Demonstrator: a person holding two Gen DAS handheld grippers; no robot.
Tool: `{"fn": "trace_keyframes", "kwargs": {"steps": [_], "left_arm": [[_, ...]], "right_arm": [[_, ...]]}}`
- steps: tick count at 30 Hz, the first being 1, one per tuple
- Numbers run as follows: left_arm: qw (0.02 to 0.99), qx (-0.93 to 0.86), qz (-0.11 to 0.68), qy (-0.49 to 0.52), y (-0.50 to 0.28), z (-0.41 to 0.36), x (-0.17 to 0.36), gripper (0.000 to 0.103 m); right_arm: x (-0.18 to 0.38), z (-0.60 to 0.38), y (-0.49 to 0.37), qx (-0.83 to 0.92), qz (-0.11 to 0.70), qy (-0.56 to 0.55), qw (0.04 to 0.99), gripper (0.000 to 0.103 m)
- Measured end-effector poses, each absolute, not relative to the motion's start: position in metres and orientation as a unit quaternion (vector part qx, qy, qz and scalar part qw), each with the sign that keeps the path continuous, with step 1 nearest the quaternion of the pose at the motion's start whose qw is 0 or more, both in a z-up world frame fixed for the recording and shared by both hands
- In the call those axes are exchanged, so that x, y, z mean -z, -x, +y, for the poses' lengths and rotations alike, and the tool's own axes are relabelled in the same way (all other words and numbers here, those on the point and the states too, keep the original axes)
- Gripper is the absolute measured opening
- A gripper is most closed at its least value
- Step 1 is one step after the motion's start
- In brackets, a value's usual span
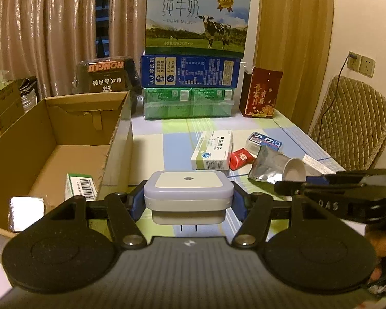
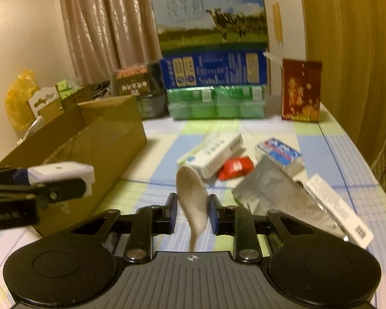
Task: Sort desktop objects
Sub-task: 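Lift and carry the spoon and the container toward the cardboard box, then lower the spoon into the cardboard box and open the right tool while the left tool lowers the container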
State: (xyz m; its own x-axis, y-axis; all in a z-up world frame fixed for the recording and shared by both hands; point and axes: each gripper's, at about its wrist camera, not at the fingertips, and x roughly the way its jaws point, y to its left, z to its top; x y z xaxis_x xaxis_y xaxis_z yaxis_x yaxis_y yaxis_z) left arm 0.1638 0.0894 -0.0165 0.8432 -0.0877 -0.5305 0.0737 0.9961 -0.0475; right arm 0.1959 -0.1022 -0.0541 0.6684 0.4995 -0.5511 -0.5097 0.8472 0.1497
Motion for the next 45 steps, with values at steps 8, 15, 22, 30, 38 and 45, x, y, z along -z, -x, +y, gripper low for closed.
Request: {"fn": "trace_keyframes", "kwargs": {"steps": [8, 15, 22, 30, 38, 45], "left_arm": [[0.963, 0.036, 0.267, 0.022, -0.156, 0.1, 0.013, 0.06], [0.965, 0.035, 0.257, 0.029, -0.153, 0.106, 0.008, 0.06], [0.971, 0.029, 0.235, 0.04, -0.147, 0.115, -0.01, 0.06], [0.977, -0.019, 0.21, 0.018, -0.139, 0.162, -0.05, 0.06], [0.972, -0.065, 0.227, 0.007, -0.144, 0.234, -0.056, 0.06], [0.964, -0.065, 0.252, 0.045, -0.157, 0.266, -0.033, 0.065]], "right_arm": [[0.052, -0.093, -0.195, -0.281, 0.3, 0.016, 0.912, 0.002], [0.044, -0.091, -0.188, -0.287, 0.291, 0.016, 0.913, 0.002], [-0.002, -0.07, -0.183, -0.319, 0.257, 0.021, 0.912, 0.002], [-0.073, -0.006, -0.187, -0.388, 0.223, -0.016, 0.894, 0.002], [-0.056, 0.078, -0.199, -0.43, 0.277, -0.03, 0.859, 0.002], [-0.02, 0.106, -0.207, -0.435, 0.325, -0.021, 0.839, 0.033]]}}
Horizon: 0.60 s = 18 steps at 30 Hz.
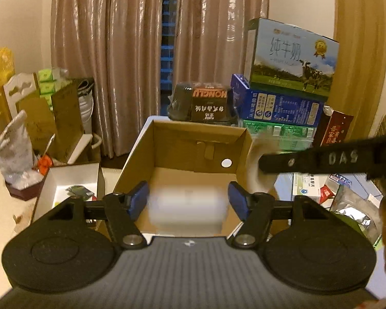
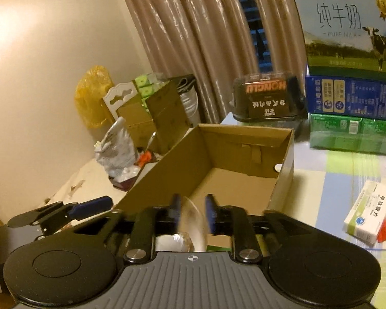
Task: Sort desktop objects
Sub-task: 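Lower the spoon into the cardboard box and open the right tool while the left tool lowers the container, then move both open tools back over the table objects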
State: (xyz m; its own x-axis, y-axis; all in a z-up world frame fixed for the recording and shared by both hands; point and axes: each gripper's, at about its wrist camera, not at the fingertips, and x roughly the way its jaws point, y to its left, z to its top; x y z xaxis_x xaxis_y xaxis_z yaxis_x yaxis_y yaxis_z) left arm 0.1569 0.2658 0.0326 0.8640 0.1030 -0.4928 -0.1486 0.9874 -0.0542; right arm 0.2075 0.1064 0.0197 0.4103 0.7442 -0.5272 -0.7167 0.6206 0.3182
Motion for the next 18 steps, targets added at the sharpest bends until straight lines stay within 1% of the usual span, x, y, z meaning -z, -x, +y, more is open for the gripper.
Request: {"fn": "trace_keyframes", "kwargs": {"steps": [1, 4, 6, 8, 12, 14, 18], "left_arm": [[0.964, -0.068, 0.252, 0.045, -0.157, 0.267, -0.031, 0.065], [0.965, -0.072, 0.246, 0.05, -0.154, 0.269, -0.027, 0.066], [0.965, -0.076, 0.244, 0.053, -0.15, 0.27, -0.027, 0.066], [0.966, -0.077, 0.24, 0.051, -0.145, 0.265, -0.03, 0.067], [0.971, -0.068, 0.225, 0.052, -0.133, 0.247, -0.041, 0.071], [0.972, -0.063, 0.219, 0.054, -0.126, 0.233, -0.047, 0.074], [0.975, -0.031, 0.214, 0.045, -0.115, 0.192, -0.055, 0.081]], "right_arm": [[-0.02, 0.104, -0.209, -0.433, 0.322, -0.022, 0.842, 0.042], [-0.022, 0.09, -0.213, -0.425, 0.313, -0.031, 0.849, 0.044], [-0.027, 0.073, -0.211, -0.418, 0.301, -0.035, 0.857, 0.051], [-0.032, 0.053, -0.208, -0.408, 0.289, -0.036, 0.865, 0.065], [-0.034, -0.01, -0.195, -0.374, 0.268, -0.037, 0.887, 0.078], [-0.03, -0.049, -0.186, -0.35, 0.262, -0.04, 0.898, 0.088], [-0.021, -0.12, -0.168, -0.299, 0.259, -0.031, 0.918, 0.095]]}}
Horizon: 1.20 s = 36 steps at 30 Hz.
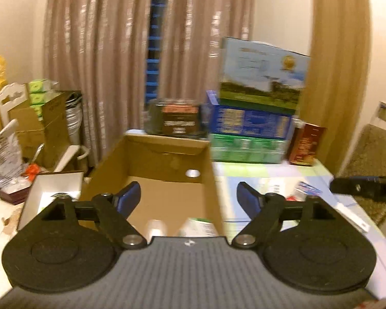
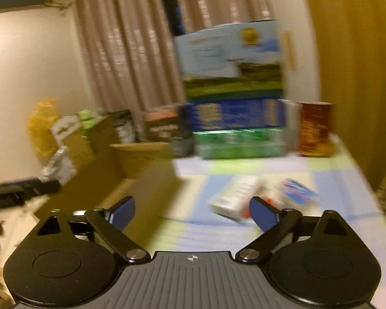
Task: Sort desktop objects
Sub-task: 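Move both open tools back over the table objects, then grasp the long white medicine box with the right tool while the left tool grasps the silver foil bag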
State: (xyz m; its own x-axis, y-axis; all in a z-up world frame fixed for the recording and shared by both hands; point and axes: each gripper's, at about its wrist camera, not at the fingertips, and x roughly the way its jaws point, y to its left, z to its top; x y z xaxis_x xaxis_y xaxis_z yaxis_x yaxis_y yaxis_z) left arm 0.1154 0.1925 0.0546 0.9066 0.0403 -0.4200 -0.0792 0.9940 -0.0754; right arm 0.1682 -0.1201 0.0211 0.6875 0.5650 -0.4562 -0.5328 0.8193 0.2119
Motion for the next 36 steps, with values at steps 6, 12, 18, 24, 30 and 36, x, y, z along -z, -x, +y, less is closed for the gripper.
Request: {"fn": "trace_keyframes", "kwargs": {"steps": [6, 12, 18, 24, 30, 36], "left_arm": [[0.974, 0.027, 0.223, 0.038, -0.112, 0.123, -0.05, 0.092], [0.963, 0.066, 0.26, 0.008, -0.136, 0.058, -0.018, 0.098], [0.947, 0.092, 0.309, -0.004, -0.171, 0.016, 0.018, 0.1], [0.93, 0.113, 0.348, -0.017, -0.21, -0.007, 0.035, 0.1], [0.922, 0.124, 0.367, -0.015, -0.243, -0.024, 0.042, 0.1], [0.917, 0.13, 0.376, -0.015, -0.263, -0.036, 0.048, 0.1]], "right_arm": [[-0.002, -0.206, -0.151, -0.231, 0.269, -0.01, 0.935, 0.099], [0.017, -0.249, -0.155, -0.206, 0.279, 0.018, 0.938, 0.101], [0.04, -0.271, -0.187, -0.204, 0.312, 0.041, 0.927, 0.1], [0.053, -0.269, -0.235, -0.235, 0.346, 0.092, 0.904, 0.08], [0.066, -0.256, -0.277, -0.264, 0.372, 0.147, 0.878, 0.058], [0.083, -0.246, -0.299, -0.284, 0.404, 0.184, 0.85, 0.047]]}}
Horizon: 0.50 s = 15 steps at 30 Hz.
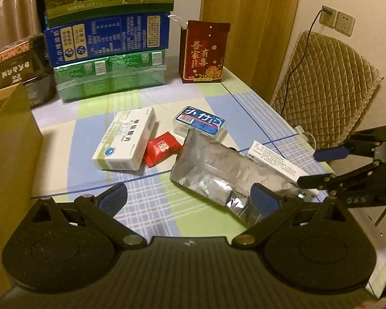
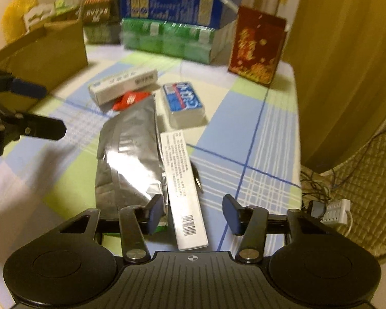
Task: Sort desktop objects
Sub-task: 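Grasp the long white medicine box with the right tool while the left tool grasps the silver foil bag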
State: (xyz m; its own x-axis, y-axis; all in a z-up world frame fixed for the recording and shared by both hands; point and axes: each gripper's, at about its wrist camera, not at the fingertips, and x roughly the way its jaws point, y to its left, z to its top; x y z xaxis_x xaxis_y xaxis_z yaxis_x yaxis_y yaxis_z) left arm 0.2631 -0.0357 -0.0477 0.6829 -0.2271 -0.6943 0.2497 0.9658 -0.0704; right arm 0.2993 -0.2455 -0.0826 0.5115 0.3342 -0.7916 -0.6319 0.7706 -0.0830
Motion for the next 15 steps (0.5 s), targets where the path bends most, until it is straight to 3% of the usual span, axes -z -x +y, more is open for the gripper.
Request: {"fn": "trace_keyframes", "kwargs": {"steps": [5, 15], "left_arm": [[0.913, 0.136, 0.385, -0.014, -0.271, -0.04, 0.054, 0.1], [0.909, 0.132, 0.395, -0.003, -0.27, -0.03, 0.063, 0.1]], "right_arm": [[0.093, -0.245, -0.312, -0.28, 0.42, 0.183, 0.844, 0.03], [0.092, -0.226, -0.298, -0.282, 0.457, 0.131, 0.834, 0.023]]}}
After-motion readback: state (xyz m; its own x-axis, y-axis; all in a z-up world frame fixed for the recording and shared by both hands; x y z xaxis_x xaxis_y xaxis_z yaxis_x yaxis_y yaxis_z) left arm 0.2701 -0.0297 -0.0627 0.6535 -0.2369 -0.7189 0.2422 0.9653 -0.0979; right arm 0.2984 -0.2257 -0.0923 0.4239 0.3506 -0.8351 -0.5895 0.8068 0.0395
